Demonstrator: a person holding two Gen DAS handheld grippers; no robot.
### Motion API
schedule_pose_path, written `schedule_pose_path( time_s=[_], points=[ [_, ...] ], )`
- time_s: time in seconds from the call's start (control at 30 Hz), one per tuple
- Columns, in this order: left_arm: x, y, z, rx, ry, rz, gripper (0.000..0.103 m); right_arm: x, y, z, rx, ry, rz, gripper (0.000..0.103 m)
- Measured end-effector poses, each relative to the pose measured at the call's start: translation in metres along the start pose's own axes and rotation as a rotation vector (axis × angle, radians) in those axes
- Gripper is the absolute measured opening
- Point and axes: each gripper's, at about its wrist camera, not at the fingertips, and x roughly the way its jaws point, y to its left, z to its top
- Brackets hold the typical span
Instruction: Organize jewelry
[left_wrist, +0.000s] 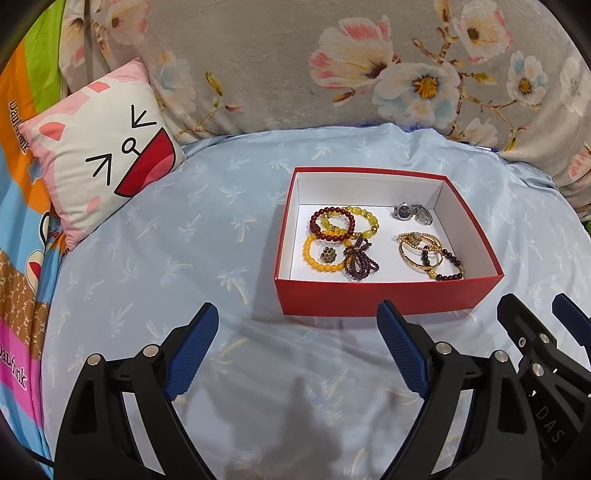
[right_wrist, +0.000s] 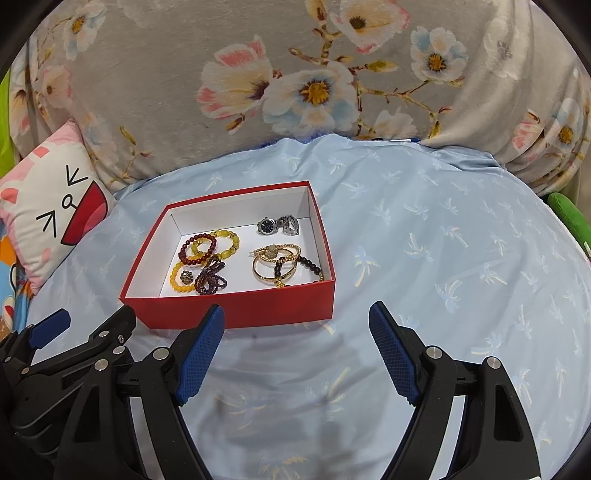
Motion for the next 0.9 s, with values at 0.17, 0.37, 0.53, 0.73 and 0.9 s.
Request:
schedule_pose_path(
  time_s=[0.17,0.37,0.53,0.73,0.9],
  points=[
    [-0.0020,-0.0002,0.0008,-0.002,0.000,-0.003,0.083,0.0000,-0.0010,0.0008,-0.002,-0.001,-0.001,0.077],
    [-0.0018,-0.0006,0.0006,-0.002,-0.002,-0.003,0.083,-0.0009,-0.0016,0.0011,-0.002,-0.001,0.001,0.077],
    [-0.0025,-0.0005,0.0023,-0.001,-0.005,0.001,0.083,-0.0014,-0.0014,0.0008,-0.003,-0.001,0.000,0.077],
    [-0.0063,0.0009,0.0037,-0.001,-0.015,0.010,0.083,-0.0015,-0.0015,0.0004,-0.002,-0.002,0.001,0.077],
    [-0.0046,0.0020,0.0025,-0.002,-0.012,0.012,0.083,-0.0032,-0.0002,0.0008,0.000,0.003,0.002,0.077]
  ],
)
